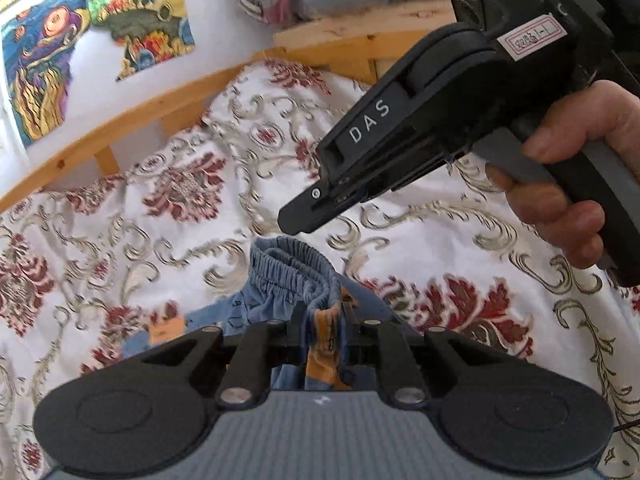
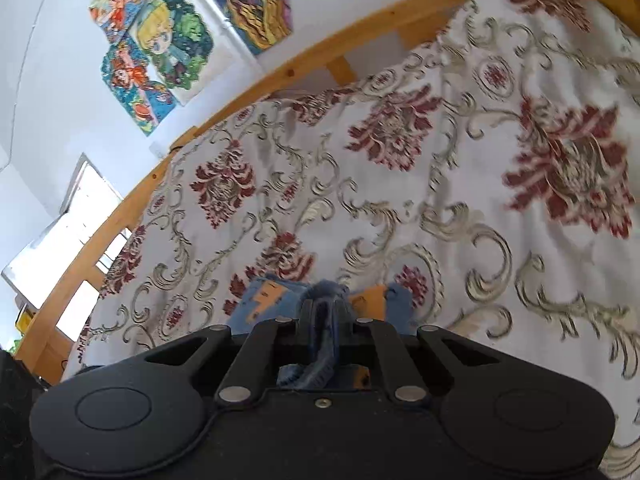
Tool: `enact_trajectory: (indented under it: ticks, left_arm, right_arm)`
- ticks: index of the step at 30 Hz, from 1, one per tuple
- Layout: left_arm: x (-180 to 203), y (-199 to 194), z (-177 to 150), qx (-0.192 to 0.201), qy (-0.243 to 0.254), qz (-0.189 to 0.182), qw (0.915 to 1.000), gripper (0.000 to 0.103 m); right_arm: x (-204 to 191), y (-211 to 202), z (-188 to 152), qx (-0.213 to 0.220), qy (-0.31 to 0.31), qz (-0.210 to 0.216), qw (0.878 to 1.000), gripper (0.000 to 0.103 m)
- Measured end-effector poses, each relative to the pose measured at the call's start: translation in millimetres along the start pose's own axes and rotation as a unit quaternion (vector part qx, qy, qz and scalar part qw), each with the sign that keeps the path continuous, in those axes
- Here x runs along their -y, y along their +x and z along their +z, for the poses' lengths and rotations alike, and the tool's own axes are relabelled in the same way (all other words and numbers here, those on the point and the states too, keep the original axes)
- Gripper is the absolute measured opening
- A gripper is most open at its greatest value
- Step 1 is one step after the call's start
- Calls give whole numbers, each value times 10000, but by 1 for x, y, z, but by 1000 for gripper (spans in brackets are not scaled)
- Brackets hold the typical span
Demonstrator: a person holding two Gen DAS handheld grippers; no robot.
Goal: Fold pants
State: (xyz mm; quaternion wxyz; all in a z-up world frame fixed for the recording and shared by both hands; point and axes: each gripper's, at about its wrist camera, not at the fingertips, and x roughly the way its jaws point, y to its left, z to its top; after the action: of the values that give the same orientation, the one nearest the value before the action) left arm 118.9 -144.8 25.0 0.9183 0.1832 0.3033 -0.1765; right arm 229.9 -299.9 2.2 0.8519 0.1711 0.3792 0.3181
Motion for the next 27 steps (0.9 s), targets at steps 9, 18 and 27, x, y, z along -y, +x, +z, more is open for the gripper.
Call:
enact_trajectory:
  ticks: [9, 18, 27]
  left_arm:
    - [27, 14, -14, 33, 672, 130, 9976, 17]
    - [10, -2, -27, 198, -120, -1415, 9897, 52]
    - [-92, -26, -52, 68, -2200, -86, 9754, 67]
  right_arm:
    - [-3, -7, -5, 149, -71, 118, 9998, 29]
    - [-19, 12, -18, -84, -505, -57, 9987, 27]
    - [-74, 17, -46, 193, -1856, -996, 9774, 33]
